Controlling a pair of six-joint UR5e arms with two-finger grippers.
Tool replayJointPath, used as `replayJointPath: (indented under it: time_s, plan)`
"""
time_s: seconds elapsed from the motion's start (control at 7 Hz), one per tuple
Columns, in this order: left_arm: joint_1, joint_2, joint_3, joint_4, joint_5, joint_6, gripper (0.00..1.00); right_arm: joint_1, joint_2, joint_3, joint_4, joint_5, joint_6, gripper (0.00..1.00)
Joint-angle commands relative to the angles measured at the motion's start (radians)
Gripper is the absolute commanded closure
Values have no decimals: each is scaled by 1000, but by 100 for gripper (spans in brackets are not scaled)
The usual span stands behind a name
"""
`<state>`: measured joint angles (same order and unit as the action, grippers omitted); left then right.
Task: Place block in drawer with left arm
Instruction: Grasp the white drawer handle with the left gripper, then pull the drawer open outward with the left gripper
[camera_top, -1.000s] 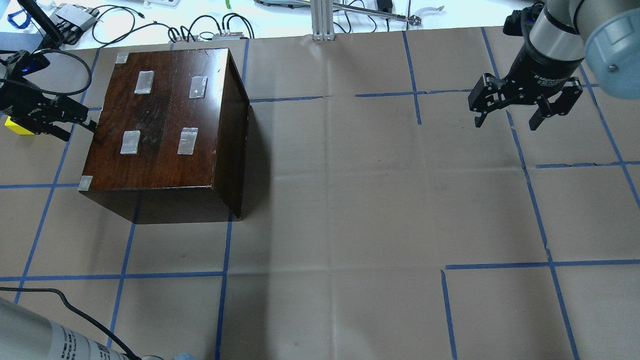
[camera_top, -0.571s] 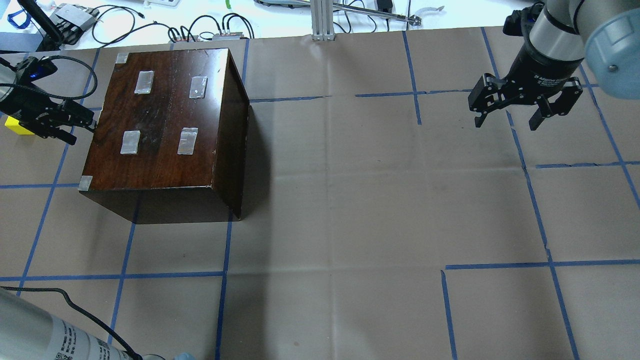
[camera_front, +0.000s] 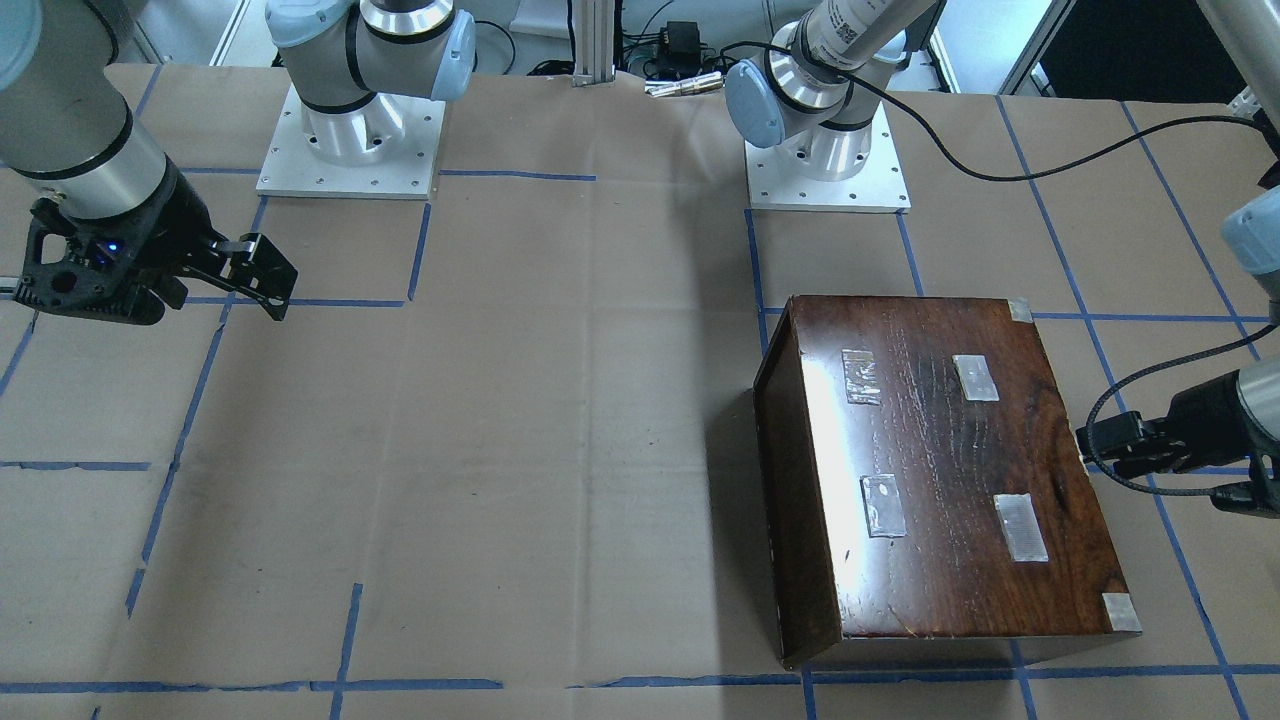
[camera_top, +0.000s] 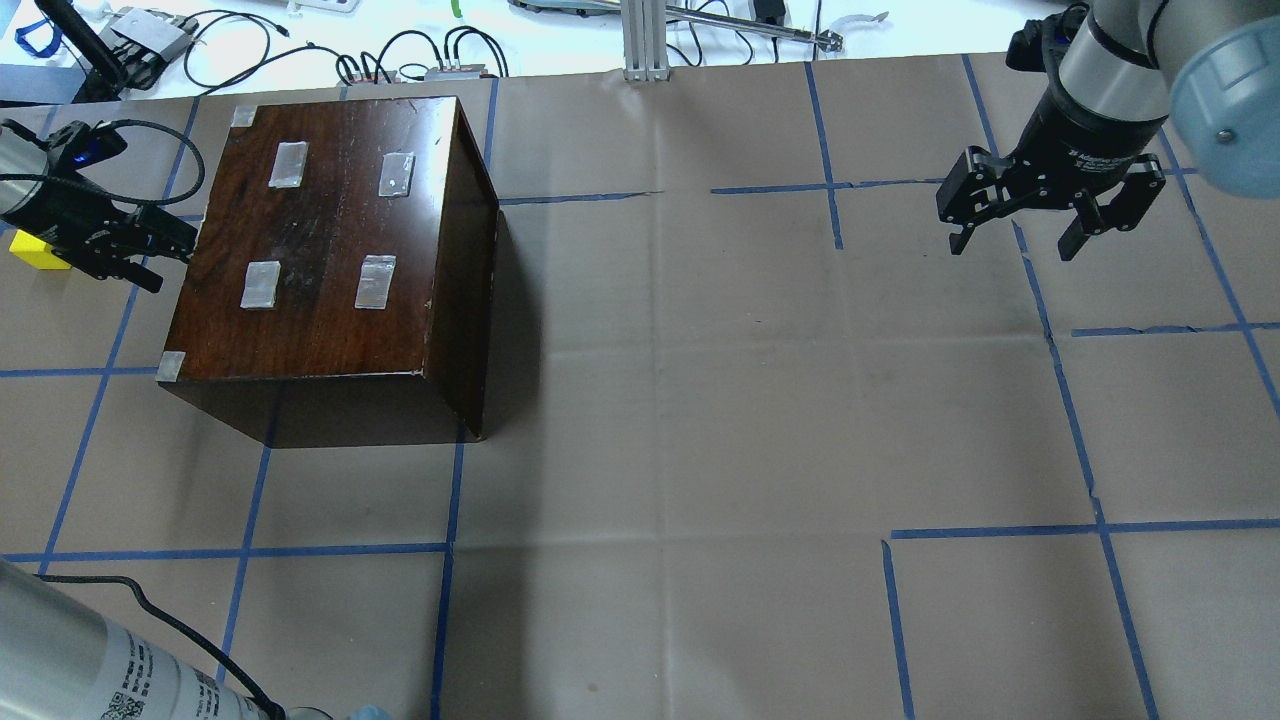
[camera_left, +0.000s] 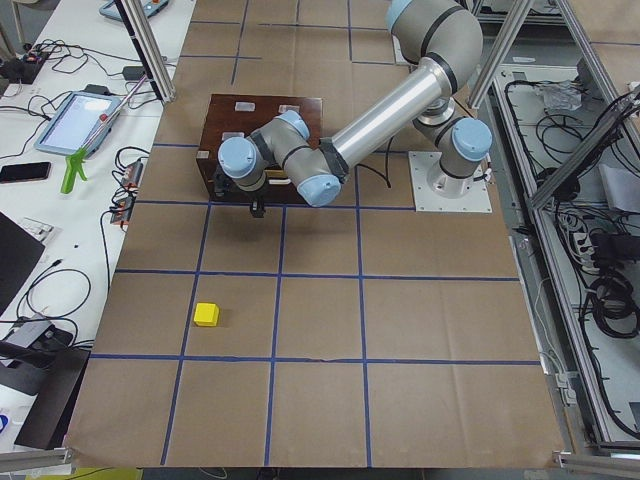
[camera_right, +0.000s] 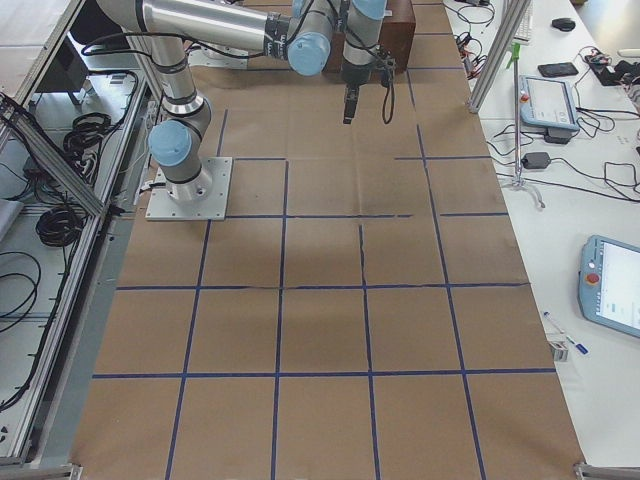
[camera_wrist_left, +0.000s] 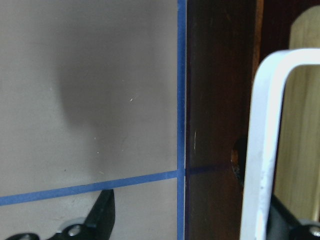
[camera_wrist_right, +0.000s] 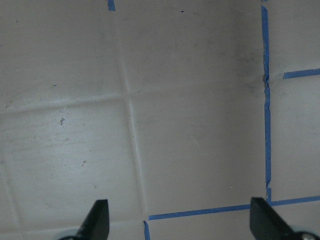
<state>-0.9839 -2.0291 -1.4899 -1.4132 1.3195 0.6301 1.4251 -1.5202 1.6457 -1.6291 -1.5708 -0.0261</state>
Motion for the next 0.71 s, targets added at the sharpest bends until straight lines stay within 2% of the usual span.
replayJointPath:
  time_s: [0.0,0.57]
  plan:
    - [5,-3,11,10,4,2,2,0,0,0,0,0,0,0]
    - [65,-20,28,36,10,63,2,0,0,0,0,0,0,0]
